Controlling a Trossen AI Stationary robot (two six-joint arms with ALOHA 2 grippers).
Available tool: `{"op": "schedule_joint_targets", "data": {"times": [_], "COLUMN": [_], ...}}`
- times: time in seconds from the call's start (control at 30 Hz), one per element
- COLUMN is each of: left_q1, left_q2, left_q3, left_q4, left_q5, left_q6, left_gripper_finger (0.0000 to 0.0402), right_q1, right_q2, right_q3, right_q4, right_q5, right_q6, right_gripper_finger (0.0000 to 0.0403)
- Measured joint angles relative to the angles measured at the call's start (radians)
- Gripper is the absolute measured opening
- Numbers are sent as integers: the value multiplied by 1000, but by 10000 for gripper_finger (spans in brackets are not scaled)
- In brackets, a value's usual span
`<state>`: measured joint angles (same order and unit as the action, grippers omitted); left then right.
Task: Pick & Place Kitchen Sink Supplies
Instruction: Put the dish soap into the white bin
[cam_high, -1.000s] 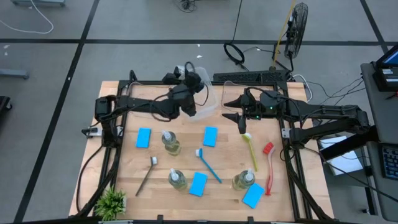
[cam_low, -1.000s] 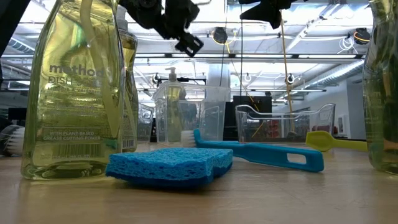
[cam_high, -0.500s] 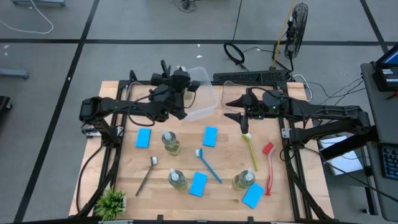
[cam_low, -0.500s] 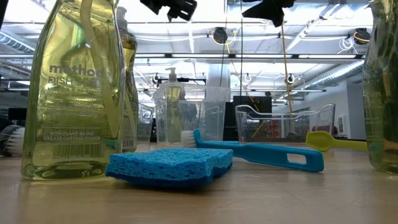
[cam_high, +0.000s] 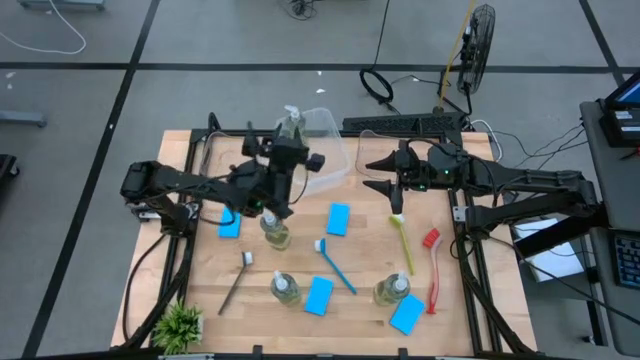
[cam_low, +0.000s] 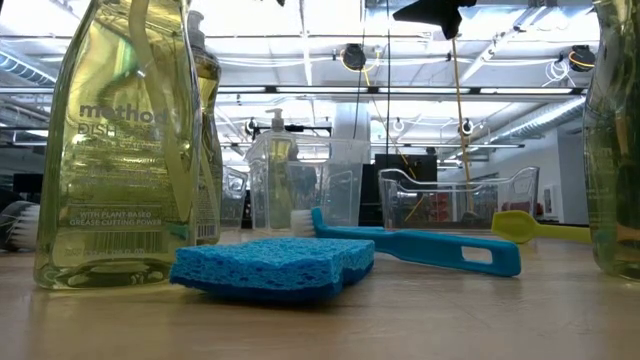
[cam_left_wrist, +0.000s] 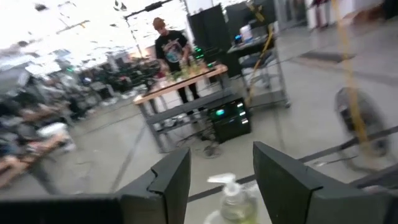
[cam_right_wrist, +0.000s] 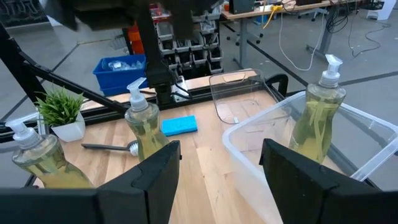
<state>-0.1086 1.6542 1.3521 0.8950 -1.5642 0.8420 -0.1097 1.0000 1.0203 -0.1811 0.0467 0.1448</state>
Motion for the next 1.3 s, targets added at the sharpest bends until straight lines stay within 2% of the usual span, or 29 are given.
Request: {"op": "schedule_joint_targets", "data": {"times": [0.3, 0.83, 1.03, 1.3], "left_q1": [-172, -524, -597, -614], "left_q2": [-50, -109, -156, -241], "left_q3": [0, -1, -1, -1], "left_q4": [-3, -11, -13, -10], "left_q5": [-4, -7, -7, -7], "left_q6": [-140, -181, -194, -160], "left_gripper_finger": [175, 175, 175, 175], "right_q1": [0, 0, 0, 0], "right_q2": [0, 0, 0, 0], "right_q3": [0, 0, 0, 0], "right_q4": [-41, -42, -47, -57], "right_q5": [0, 0, 0, 0], "right_q6": [-7, -53, -60, -60], "right_gripper_finger": [212, 212, 212, 212]}}
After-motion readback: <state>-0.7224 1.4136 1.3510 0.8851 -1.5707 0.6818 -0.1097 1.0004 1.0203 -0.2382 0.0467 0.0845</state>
